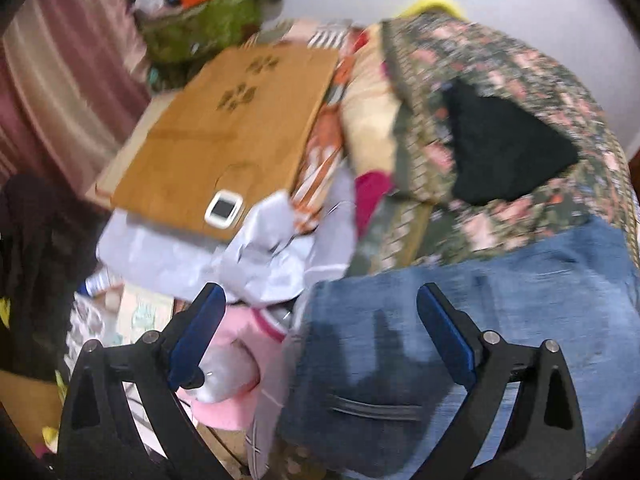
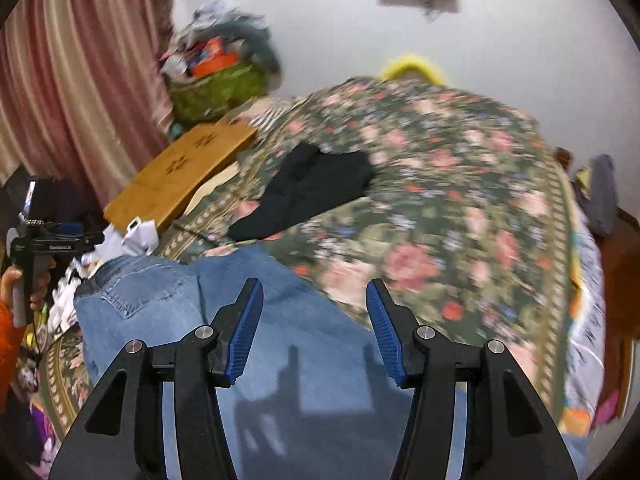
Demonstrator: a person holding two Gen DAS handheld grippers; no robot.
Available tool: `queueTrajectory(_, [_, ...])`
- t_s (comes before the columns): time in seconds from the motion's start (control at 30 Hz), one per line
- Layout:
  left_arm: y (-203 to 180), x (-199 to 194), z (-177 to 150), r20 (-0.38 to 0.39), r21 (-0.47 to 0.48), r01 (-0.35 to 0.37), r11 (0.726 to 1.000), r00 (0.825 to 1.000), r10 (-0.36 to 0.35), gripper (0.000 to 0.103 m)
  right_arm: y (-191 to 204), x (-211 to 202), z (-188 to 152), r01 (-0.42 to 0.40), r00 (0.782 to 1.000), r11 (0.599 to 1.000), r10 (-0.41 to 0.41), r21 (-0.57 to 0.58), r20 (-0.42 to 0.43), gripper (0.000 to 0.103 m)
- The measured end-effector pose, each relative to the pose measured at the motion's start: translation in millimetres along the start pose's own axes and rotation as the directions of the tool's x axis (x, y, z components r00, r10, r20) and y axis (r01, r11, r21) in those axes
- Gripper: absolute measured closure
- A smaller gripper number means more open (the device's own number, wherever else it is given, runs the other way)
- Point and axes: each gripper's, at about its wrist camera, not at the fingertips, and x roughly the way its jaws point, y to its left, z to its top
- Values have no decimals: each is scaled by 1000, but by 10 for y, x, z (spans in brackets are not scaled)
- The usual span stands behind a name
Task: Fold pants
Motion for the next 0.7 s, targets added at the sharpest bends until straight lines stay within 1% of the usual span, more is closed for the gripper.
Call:
queueTrajectory(0.07, [128, 200, -47, -45, -18, 6, 1000, 999, -7, 6, 86, 284, 132, -34, 998, 999, 33, -17, -44, 53])
queueTrajectory(0.1, [161, 266, -67, -63, -25, 11, 1000, 998, -13, 6, 111, 356, 168, -46, 997, 999, 45, -20, -57, 53])
queueTrajectory(0.17, [235, 416, -114, -105, -53, 36, 998, 994, -41, 6, 176, 616, 245, -69, 993, 997, 66, -33, -100, 53])
queueTrajectory(0.2, [276, 505, -146, -134, -79, 58, 995, 989, -68, 6, 204, 720, 265, -76, 990, 996, 72, -35, -119, 53])
queueTrajectory(0.27, [328, 644, -218, -185, -126, 118, 985, 973, -140, 6, 239, 926, 290, -98, 982, 995, 92, -30, -163, 53])
queueTrajectory(0.33, [298, 730, -248, -213, -142, 155, 978, 960, -183, 7, 250, 1117, 289, -113, 972, 994, 109, -10, -210, 53])
queueTrajectory(0.37, [280, 752, -265, -221, -140, 176, 974, 954, -204, 12, 240, 1206, 284, -120, 965, 993, 119, 9, -233, 54])
queueTrajectory(0.4, [260, 752, -268, -230, -138, 196, 971, 947, -224, 16, 227, 1260, 288, -126, 960, 992, 129, 26, -248, 58])
queueTrajectory(0.43, [239, 761, -282, -241, -139, 232, 963, 935, -260, 27, 222, 1333, 259, -151, 948, 987, 161, 57, -275, 68])
queueTrajectory(0.47, [215, 772, -284, -249, -142, 263, 954, 924, -291, 39, 220, 1373, 250, -163, 940, 984, 178, 75, -290, 73])
queueTrajectory(0.5, [194, 790, -298, -262, -150, 304, 941, 905, -334, 47, 229, 1402, 226, -168, 936, 982, 187, 86, -300, 81])
queueTrajectory(0.53, [166, 811, -319, -278, -159, 344, 926, 884, -376, 64, 244, 1418, 216, -172, 933, 981, 191, 87, -304, 87])
queueTrajectory(0.57, [144, 820, -328, -284, -164, 369, 915, 870, -402, 79, 269, 1422, 205, -164, 936, 984, 178, 72, -304, 88])
queueTrajectory(0.6, [114, 806, -343, -287, -160, 386, 908, 862, -417, 84, 279, 1421, 206, -162, 938, 985, 172, 60, -302, 91])
queueTrajectory(0.63, [92, 775, -340, -282, -149, 386, 910, 866, -414, 93, 299, 1413, 203, -158, 940, 986, 164, 44, -299, 92])
queueTrajectory(0.67, [72, 739, -340, -276, -132, 374, 918, 875, -397, 96, 336, 1383, 194, -147, 946, 989, 147, 22, -289, 93])
queueTrajectory(0.7, [54, 690, -355, -264, -100, 344, 934, 896, -358, 97, 354, 1358, 198, -137, 951, 991, 133, 4, -278, 94])
